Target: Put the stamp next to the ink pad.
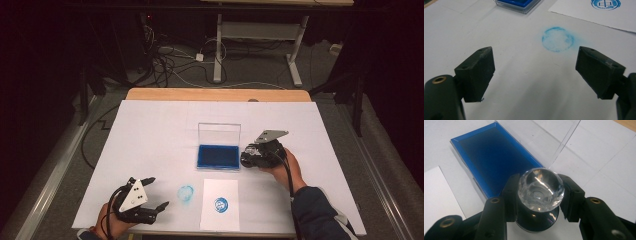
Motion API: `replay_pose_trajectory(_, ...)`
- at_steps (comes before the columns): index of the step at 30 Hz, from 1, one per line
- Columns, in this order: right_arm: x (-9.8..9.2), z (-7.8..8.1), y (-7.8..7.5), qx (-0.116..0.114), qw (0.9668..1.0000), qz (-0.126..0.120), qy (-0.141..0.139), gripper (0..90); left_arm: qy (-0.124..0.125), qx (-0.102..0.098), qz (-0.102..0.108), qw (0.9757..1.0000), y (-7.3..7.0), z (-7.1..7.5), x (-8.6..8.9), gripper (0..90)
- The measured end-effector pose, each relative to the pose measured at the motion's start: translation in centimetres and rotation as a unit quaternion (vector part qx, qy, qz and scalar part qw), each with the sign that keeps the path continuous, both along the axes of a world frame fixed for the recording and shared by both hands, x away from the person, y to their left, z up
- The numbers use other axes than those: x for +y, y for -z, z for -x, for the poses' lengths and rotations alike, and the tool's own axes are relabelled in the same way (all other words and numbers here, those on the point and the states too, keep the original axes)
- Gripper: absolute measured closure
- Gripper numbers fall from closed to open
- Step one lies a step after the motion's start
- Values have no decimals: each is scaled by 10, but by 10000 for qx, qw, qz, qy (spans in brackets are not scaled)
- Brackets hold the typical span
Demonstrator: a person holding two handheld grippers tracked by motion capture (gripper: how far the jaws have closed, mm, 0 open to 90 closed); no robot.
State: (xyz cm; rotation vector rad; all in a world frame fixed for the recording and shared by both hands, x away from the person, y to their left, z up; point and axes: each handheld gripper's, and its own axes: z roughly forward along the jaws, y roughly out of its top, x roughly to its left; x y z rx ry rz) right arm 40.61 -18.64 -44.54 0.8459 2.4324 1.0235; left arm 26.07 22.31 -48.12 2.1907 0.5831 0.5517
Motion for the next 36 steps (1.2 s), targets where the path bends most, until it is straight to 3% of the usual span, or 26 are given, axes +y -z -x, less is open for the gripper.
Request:
replay_pose_trajectory(19,-2,1,0,-37,10000,-62,19,525,16,24,-7,10000,1,0,-1,150)
replay_pose_trajectory(36,-3,1,-5,-214,9995,-187,144,298,22,21,-26,10000,1,-1,-1,150)
